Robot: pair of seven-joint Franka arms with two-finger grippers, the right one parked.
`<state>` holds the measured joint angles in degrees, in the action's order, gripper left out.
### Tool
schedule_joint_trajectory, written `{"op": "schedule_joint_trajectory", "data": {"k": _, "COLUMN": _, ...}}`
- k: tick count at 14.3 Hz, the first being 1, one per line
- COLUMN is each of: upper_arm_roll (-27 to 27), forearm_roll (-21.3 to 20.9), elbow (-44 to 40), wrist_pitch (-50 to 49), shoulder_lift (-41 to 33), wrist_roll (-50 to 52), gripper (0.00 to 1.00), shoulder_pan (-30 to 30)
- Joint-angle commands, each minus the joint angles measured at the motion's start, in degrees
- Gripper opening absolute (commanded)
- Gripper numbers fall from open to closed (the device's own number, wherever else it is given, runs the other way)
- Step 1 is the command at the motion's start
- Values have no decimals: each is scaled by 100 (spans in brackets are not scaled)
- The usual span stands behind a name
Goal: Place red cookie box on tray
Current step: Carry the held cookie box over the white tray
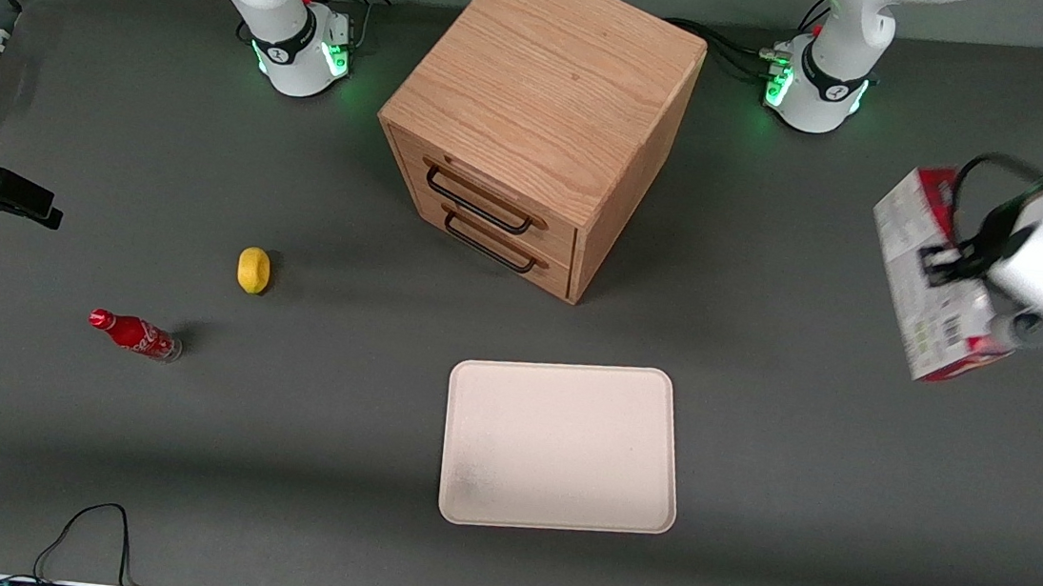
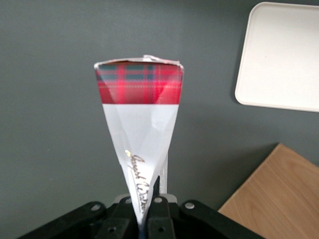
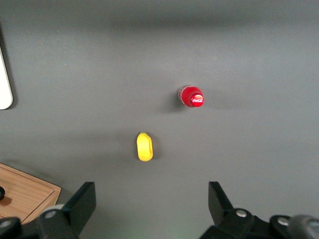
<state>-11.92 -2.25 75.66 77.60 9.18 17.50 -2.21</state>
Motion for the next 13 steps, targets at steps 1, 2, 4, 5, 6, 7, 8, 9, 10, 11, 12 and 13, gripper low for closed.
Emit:
{"op": "schedule_joint_trajectory", "data": {"k": 1, "upper_arm_roll": -47, "forearm_roll": 84, "elbow": -394, "wrist_pitch": -254, "shoulder_lift": 251, "wrist_roll": -246, "gripper": 0, "shoulder_pan": -122}}
{"op": "schedule_joint_trajectory", "data": {"k": 2, "upper_arm_roll": -39, "forearm_roll": 249, "elbow": -395, "wrist_pitch": -254, "shoulder_lift": 251, "wrist_roll": -230, "gripper": 0, "shoulder_pan": -122}}
{"op": "schedule_joint_trajectory", "data": {"k": 4, "upper_arm_roll": -65, "forearm_roll": 461, "elbow": -395, "wrist_pitch": -132, "shoulder_lift": 312, "wrist_roll": -29, "gripper": 0, "shoulder_pan": -26}}
{"op": "schedule_joint_trajectory", "data": {"k": 5, "upper_arm_roll": -82, "forearm_roll": 523, "elbow": -395, "wrist_pitch": -1, "shoulder_lift": 365, "wrist_roll": 243, "gripper": 0, "shoulder_pan": 79}}
{"op": "schedule_joint_trajectory", "data": {"k": 6, "upper_arm_roll": -109, "forearm_roll": 532, "elbow": -421, "wrist_pitch": 322, "shoulder_lift": 548, "wrist_roll": 637, "gripper": 0, "shoulder_pan": 350}}
{"op": "schedule_joint_trajectory", "data": {"k": 7, "upper_arm_roll": -118, "forearm_roll": 506, "elbow": -586, "wrist_pitch": 648, "shoulder_lift": 811, "wrist_roll": 954, "gripper": 0, "shoulder_pan": 614}}
{"op": "schedule_joint_trajectory", "data": {"k": 8, "upper_arm_roll": -118, "forearm_roll": 462, "elbow": -901, "wrist_pitch": 747, "shoulder_lift": 1214, "wrist_roll": 1227, "gripper": 0, "shoulder_pan": 895}}
{"op": "schedule_joint_trajectory", "data": {"k": 9, "upper_arm_roll": -92, "forearm_roll": 297, "elbow": -1409, "wrist_pitch": 748, "shoulder_lift": 1705, "wrist_roll": 1647, "gripper": 0, "shoulder_pan": 1211}}
{"op": "schedule_joint_trajectory", "data": {"k": 10, "upper_arm_roll": -91, "forearm_roll": 112, "elbow": -2014, "wrist_pitch": 748, "shoulder_lift": 2267, "wrist_roll": 2026, "gripper": 0, "shoulder_pan": 1466}}
{"op": "schedule_joint_trajectory", "data": {"k": 11, "upper_arm_roll": -74, "forearm_roll": 41, "elbow": -2577, "wrist_pitch": 791, "shoulder_lift": 2803, "wrist_roll": 2221, "gripper": 0, "shoulder_pan": 1695}}
{"op": "schedule_joint_trajectory", "data": {"k": 12, "upper_arm_roll": -48, "forearm_roll": -38, "elbow": -2896, "wrist_pitch": 896, "shoulder_lift": 3192, "wrist_roll": 2310, "gripper": 0, "shoulder_pan": 1880}}
{"op": "schedule_joint_trajectory", "data": {"k": 13, "upper_arm_roll": -56, "forearm_roll": -143, "elbow": -2934, "wrist_pitch": 1167, "shoulder_lift": 3396, "wrist_roll": 2319, "gripper": 0, "shoulder_pan": 1908}}
